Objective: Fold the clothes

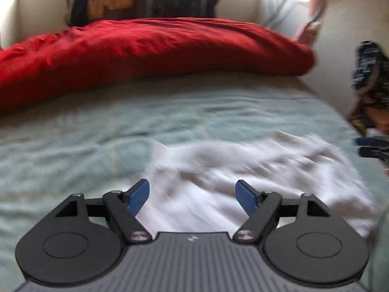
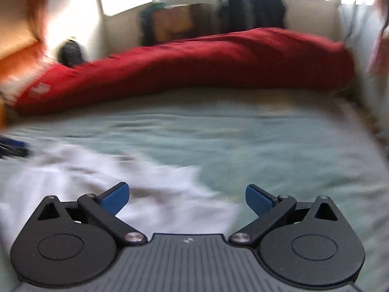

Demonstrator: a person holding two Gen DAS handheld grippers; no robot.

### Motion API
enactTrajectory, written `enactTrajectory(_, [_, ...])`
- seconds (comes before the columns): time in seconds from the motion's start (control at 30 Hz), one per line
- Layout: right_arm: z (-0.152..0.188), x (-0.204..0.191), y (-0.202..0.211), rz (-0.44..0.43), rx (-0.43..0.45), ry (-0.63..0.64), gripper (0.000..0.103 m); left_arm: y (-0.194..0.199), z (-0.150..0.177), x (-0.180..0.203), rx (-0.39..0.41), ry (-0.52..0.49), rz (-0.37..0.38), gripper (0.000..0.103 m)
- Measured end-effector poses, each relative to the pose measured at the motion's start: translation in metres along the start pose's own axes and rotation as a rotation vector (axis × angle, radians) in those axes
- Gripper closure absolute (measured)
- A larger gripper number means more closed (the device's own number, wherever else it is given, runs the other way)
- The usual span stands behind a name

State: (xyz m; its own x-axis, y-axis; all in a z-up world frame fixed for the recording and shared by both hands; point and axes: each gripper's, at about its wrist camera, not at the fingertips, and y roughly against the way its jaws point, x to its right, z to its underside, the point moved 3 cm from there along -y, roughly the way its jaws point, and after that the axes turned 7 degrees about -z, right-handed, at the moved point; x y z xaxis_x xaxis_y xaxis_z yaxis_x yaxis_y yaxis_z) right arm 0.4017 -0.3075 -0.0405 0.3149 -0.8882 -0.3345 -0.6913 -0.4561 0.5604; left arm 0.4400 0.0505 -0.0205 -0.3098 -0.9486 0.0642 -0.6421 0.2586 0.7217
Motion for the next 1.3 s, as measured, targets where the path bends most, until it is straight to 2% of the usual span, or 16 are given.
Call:
enactTrajectory(0.1, [0.018,-0.028,0.013,-0.215,-0.014,-0.034,0.0,0.018,0.027,0.008,0.019,-0.015,0.013,0.028])
enactTrajectory(0.2, [0.037,-0.053,0.019,-0.371,-0.044,-0.053,0.0,0.028,0.049,0.003,0.001,0.067,0.094,0.028])
enactTrajectory(0.27, [0.043,-0.07,0.016,-0.435,-0.061,-0.04,0.0,0.028,0.056,0.001,0.0,0.105,0.119,0.028])
enactTrajectory(0.33, [0.044,-0.085,0.003,-0.48,-0.083,-0.045,0.0,0.026,0.06,-0.007,0.006,0.157,0.09,0.029])
enactTrajectory(0.43, [0.046,-0.105,-0.019,-0.546,-0.132,-0.063,0.0,0.028,0.068,-0.022,0.006,0.237,0.069,0.037])
enactTrajectory(0.57, [0.058,-0.118,-0.025,-0.533,-0.156,-0.037,0.0,0.041,0.086,-0.037,0.031,0.283,0.085,0.038])
enactTrajectory(0.63, [0.063,-0.116,-0.017,-0.53,-0.143,-0.035,0.0,0.042,0.093,-0.045,0.018,0.303,0.1,0.048])
enactTrajectory(0.77, [0.074,-0.097,0.005,-0.49,-0.113,-0.079,0.0,0.039,0.106,-0.046,0.01,0.307,0.145,0.059])
enactTrajectory(0.8, [0.077,-0.092,0.01,-0.477,-0.105,-0.092,0.0,0.041,0.109,-0.043,0.015,0.295,0.15,0.059])
enactTrajectory(1.0, [0.093,-0.072,0.047,-0.434,-0.028,-0.127,0.0,0.058,0.125,-0.022,0.083,0.135,0.069,0.059])
enactTrajectory(1.07, [0.098,-0.066,0.057,-0.432,-0.002,-0.141,0.0,0.059,0.127,-0.015,0.091,0.072,0.079,0.057])
enactTrajectory(1.17, [0.101,-0.058,0.06,-0.451,0.027,-0.183,0.0,0.053,0.122,-0.02,0.088,0.088,0.093,0.057])
enactTrajectory(1.23, [0.101,-0.052,0.058,-0.46,0.047,-0.223,0.0,0.047,0.115,-0.028,0.09,0.135,0.134,0.057])
enactTrajectory(1.3, [0.1,-0.043,0.057,-0.476,0.072,-0.274,0.0,0.037,0.113,-0.038,0.05,0.206,0.179,0.057])
